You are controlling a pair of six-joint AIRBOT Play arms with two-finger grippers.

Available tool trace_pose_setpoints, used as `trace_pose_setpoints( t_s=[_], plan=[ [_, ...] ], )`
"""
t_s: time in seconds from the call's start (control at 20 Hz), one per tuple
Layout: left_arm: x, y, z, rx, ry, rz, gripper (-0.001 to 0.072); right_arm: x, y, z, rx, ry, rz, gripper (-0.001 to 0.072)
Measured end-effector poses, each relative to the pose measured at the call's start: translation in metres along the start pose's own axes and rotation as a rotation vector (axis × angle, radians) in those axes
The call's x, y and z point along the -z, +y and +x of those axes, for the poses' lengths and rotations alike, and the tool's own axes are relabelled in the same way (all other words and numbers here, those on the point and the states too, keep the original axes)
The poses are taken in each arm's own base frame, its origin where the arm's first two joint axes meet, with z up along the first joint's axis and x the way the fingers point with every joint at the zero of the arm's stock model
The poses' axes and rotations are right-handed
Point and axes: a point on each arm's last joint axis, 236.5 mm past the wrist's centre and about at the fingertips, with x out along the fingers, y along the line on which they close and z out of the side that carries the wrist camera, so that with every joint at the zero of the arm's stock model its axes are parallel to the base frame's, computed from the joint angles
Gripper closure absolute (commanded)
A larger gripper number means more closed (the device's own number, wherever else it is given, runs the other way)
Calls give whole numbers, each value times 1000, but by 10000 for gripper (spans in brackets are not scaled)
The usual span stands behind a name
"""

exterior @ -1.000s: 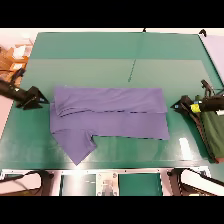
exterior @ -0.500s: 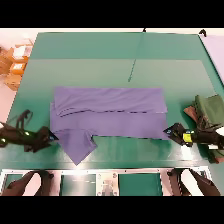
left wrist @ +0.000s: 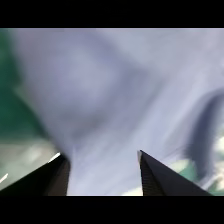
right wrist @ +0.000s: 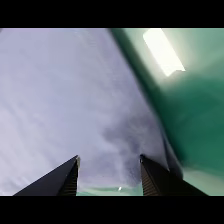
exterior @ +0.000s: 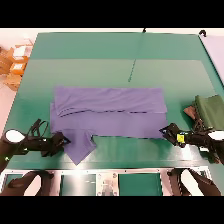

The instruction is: Fold the shirts.

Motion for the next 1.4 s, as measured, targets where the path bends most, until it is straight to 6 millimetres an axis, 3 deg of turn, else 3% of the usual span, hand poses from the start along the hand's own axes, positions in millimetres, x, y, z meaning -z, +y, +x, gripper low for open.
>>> trace_pose_setpoints(
  t_s=[0.05, 0.1, 0.35, 0.5, 0.7, 0.8, 0.95, 1.25, 1.4],
  plan=[
    [-2, -2, 5, 11, -8, -5, 575, 1, 2, 4, -3, 5, 1, 262],
    [-7, -4, 9, 22, -28, 2, 682, 1, 3, 7, -3, 12, 1, 262],
    [-28, -26, 5, 76, -93, 58, 683, 6, 1, 19, 5, 43, 21, 290],
    [-28, -35, 1, 95, -83, 79, 683, 5, -3, 18, 28, 55, 4, 291],
    [-22, -38, 0, 101, -57, 109, 683, -9, -8, -11, 96, 102, -74, 291],
    [-22, -39, -1, 103, -55, 119, 683, -14, 11, -28, 61, 118, -81, 291],
    [-21, -39, -1, 104, -50, 138, 682, -7, 19, -43, 57, 152, -77, 277],
    [-18, -40, -1, 105, -42, 169, 683, 42, -7, -26, 75, 241, 24, 279],
    [-18, -40, -1, 106, -40, 174, 683, 38, -15, -11, 66, 176, 76, 277]
  ],
)
